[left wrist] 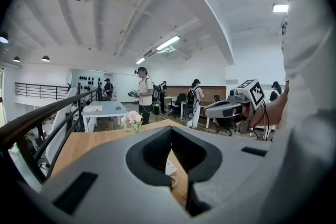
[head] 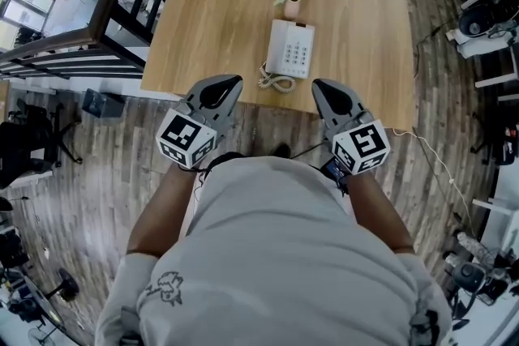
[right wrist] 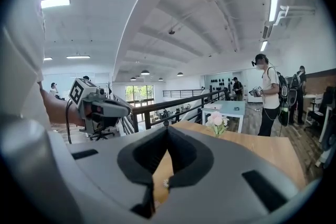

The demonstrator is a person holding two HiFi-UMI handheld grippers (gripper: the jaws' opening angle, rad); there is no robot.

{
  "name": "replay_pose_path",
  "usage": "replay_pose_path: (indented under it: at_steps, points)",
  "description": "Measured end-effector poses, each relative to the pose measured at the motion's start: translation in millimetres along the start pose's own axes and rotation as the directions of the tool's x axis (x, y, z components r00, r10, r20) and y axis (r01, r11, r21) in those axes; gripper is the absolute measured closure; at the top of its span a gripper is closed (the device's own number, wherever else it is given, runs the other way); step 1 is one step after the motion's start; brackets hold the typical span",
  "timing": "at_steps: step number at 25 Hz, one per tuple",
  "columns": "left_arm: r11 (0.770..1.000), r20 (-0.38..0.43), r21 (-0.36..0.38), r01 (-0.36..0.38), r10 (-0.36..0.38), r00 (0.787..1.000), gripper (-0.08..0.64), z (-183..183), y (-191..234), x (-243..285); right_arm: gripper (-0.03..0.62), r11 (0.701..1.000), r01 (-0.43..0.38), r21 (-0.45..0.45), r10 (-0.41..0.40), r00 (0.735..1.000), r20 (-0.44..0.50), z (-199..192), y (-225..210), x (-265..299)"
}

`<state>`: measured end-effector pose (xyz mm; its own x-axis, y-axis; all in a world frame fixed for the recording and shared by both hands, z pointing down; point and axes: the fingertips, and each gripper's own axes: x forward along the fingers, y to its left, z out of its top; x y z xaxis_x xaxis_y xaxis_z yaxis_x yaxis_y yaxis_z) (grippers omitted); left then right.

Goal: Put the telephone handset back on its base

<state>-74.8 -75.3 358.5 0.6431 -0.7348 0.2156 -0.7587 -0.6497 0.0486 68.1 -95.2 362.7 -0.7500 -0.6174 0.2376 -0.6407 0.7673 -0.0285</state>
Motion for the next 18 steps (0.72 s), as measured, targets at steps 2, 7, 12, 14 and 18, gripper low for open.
replay_pose_path:
  at_steps: [2,7,12,14,18]
  points:
    - [1.0,0.007,0.01,0.015,-0.015,1.0,0.554,1.3,-1.7,-10.2,0.588,1.0,-0.003,-0.006,0.003,1.0,0.015,6.3,13.2,-2.3]
    - [0.999,0.009,0.015,0.045,-0.046,0.999,0.554,0.7,-0.8,-45.1,0.588,1.0,0.0,0.007,0.0,1.0,0.027,17.0,51.8,-4.0]
    - [0.997,0.011,0.017,0.078,-0.078,0.997,0.554,-6.3,-8.4,-84.5,0.588,1.0,0.02,0.009,-0.02,0.999,0.048,23.4,88.7,-8.8]
    - [0.996,0.015,0.016,0.089,-0.089,0.996,0.554,-9.9,-12.5,-101.0,0.588,0.999,0.033,0.013,-0.034,0.998,0.057,24.2,102.6,-11.5]
    - [0.993,0.021,0.014,0.117,-0.117,0.993,0.554,-17.1,-20.2,-132.4,0.588,0.998,0.059,0.023,-0.061,0.995,0.074,23.8,130.8,-23.0]
